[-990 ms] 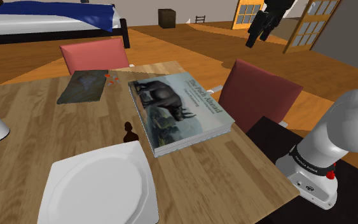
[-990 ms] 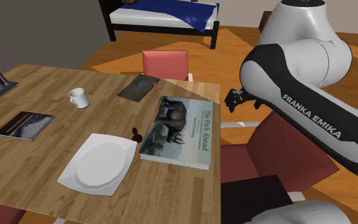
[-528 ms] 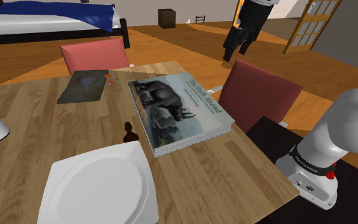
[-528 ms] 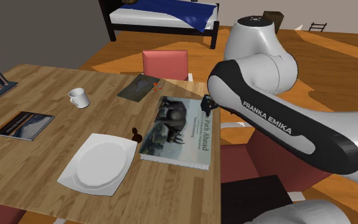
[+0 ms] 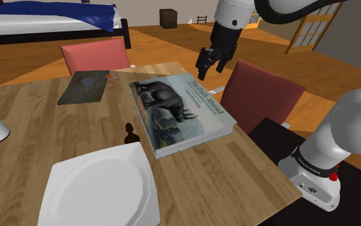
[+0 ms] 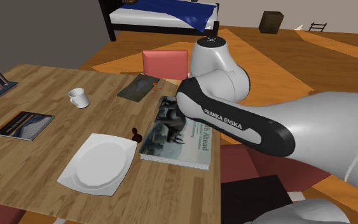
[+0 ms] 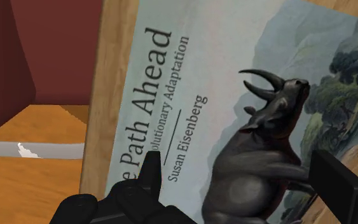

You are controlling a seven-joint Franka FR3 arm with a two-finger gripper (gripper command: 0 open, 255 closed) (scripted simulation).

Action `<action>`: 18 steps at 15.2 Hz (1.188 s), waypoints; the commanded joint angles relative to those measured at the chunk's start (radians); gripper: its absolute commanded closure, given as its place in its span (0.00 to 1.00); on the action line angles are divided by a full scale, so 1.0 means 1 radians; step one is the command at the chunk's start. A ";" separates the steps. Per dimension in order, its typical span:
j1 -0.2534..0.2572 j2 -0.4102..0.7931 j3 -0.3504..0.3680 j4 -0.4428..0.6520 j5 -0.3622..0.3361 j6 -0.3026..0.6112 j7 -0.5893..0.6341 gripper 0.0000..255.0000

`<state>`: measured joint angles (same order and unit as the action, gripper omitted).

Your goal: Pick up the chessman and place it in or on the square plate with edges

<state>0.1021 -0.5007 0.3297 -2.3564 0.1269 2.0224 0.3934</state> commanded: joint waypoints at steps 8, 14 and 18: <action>0.006 0.287 0.158 0.133 -0.038 0.159 0.206 0.00; 0.023 0.514 0.236 0.278 -0.156 0.225 0.375 0.00; 0.069 0.677 0.252 0.401 -0.260 0.243 0.490 0.00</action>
<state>0.1578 0.1338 0.5784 -1.9859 -0.1051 2.2587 0.8529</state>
